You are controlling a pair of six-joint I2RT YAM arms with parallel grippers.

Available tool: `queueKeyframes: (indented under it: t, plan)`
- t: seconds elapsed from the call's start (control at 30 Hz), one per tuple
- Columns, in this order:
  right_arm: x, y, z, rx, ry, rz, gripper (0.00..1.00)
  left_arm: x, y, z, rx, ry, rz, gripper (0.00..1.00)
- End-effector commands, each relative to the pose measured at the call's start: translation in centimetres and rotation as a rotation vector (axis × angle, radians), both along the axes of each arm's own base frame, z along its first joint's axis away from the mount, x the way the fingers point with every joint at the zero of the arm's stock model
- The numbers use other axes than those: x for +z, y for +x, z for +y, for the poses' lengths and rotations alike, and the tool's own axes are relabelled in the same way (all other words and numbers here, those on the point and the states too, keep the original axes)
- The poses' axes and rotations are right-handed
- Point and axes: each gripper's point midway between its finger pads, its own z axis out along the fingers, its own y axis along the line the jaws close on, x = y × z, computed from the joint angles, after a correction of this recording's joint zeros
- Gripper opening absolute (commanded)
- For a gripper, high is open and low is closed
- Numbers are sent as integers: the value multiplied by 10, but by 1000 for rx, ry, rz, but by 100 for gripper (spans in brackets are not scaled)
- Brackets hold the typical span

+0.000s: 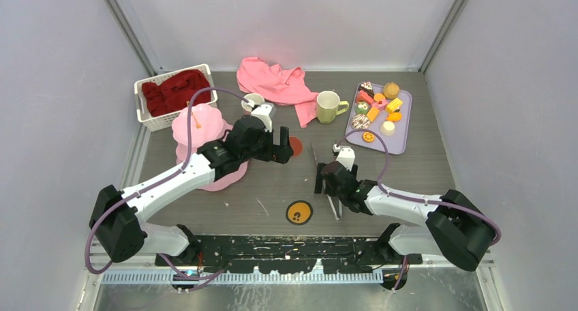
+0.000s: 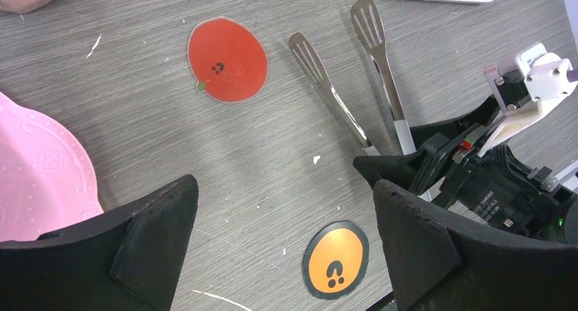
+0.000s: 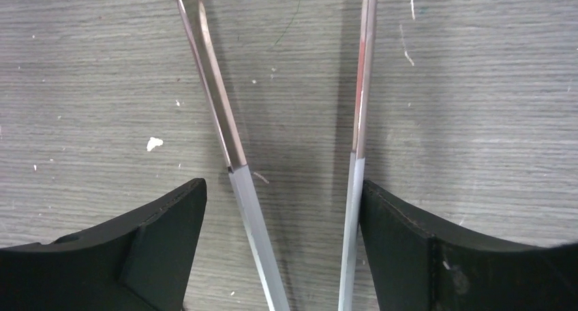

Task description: Serve the afternoon tea

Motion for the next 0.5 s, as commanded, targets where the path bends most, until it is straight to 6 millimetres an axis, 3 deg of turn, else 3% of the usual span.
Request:
queueKeyframes:
  t: [0.0,0.27,0.47]
  plan:
    - [-1,-11,-2,-34,-4,31,88,22,6,-6,-13,-32,-50,99]
    - [-8,-22,-1,-53,-11,57,92,22,6,-5,-14,-22,-44,99]
    - [-13,-27,-6,-96,-49,61,87,23,4,-3,-11,-20,-43,99]
